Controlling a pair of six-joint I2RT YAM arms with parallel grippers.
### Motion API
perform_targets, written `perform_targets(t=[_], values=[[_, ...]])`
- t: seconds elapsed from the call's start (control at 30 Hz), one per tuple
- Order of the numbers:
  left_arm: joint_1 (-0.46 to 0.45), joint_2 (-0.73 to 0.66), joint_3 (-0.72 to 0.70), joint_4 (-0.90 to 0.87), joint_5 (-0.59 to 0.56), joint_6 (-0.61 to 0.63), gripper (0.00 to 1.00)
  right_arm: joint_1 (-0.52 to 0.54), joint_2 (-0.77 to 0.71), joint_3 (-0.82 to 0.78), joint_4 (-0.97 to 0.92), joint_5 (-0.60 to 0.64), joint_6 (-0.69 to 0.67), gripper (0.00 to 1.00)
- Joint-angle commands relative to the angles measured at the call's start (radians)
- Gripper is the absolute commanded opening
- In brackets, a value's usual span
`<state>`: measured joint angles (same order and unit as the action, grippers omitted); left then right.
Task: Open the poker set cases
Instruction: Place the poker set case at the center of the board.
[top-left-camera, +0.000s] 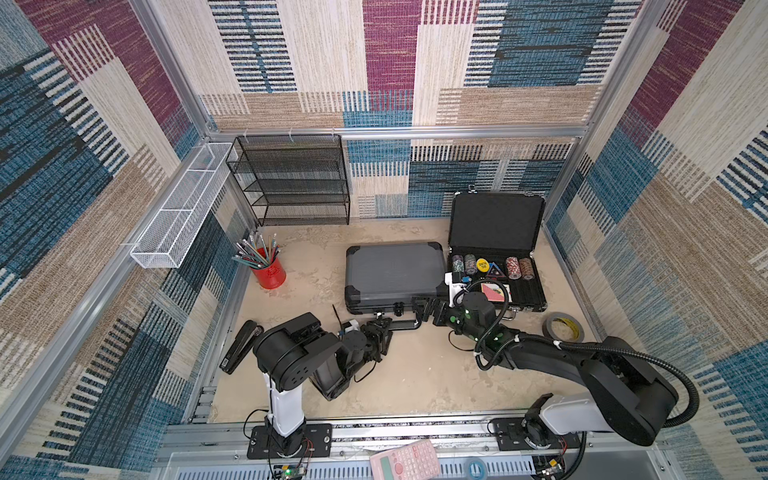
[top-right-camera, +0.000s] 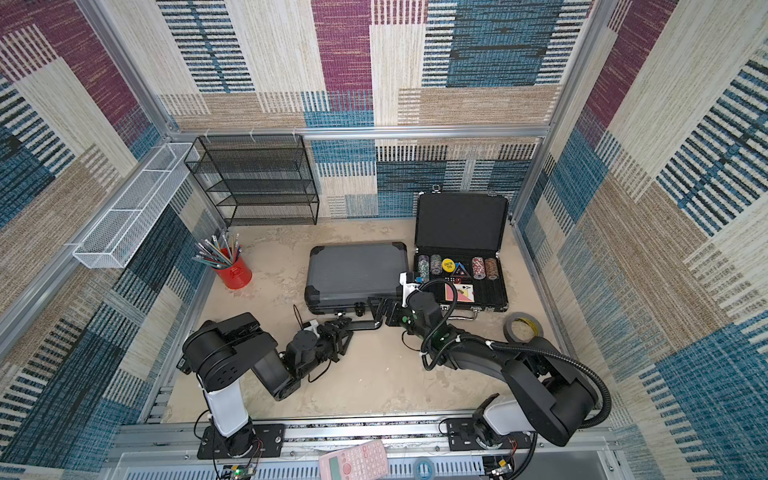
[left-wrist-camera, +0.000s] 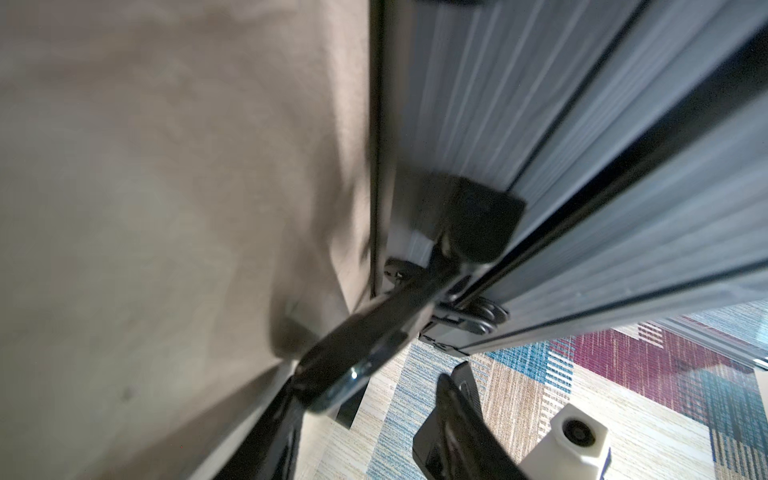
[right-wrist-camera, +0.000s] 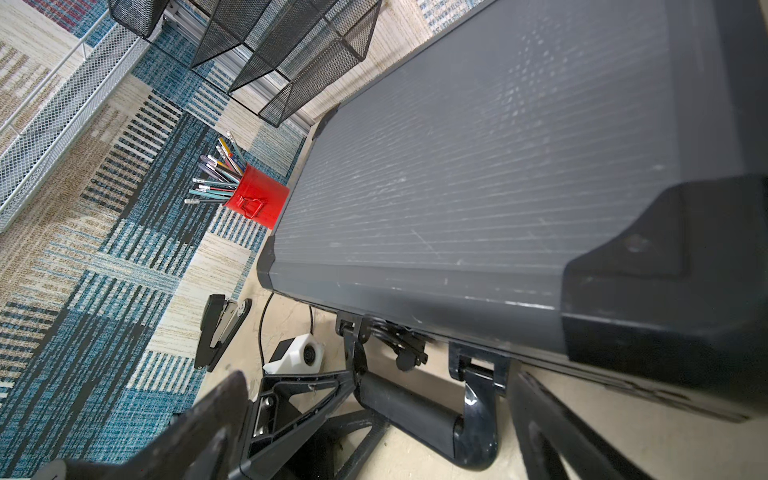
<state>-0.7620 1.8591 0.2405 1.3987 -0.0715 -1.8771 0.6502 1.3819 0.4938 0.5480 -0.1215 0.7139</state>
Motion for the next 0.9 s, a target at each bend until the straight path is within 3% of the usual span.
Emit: perform_targets(t=[0.0, 0.57, 0.73, 0.87], values=[[-0.002, -0.016, -0.009, 0.013, -0.007, 0.021, 0.55, 0.000, 0.002, 0.011, 0.009, -0.006, -0.007, 0.99], [-0.002, -0.077, -0.041, 0.004, -0.042, 0.099, 0.59, -0.001, 0.015, 0.010, 0.029, -0.030, -0.022, 1.00], [-0.002, -0.122, -0.033, -0.059, -0.040, 0.134, 0.59, 0.000, 0.020, 0.004, 0.035, -0.034, -0.020, 0.99], [-0.002, -0.241, -0.026, -0.205, -0.051, 0.193, 0.59, 0.000, 0.011, -0.008, 0.057, -0.030, -0.022, 0.99]])
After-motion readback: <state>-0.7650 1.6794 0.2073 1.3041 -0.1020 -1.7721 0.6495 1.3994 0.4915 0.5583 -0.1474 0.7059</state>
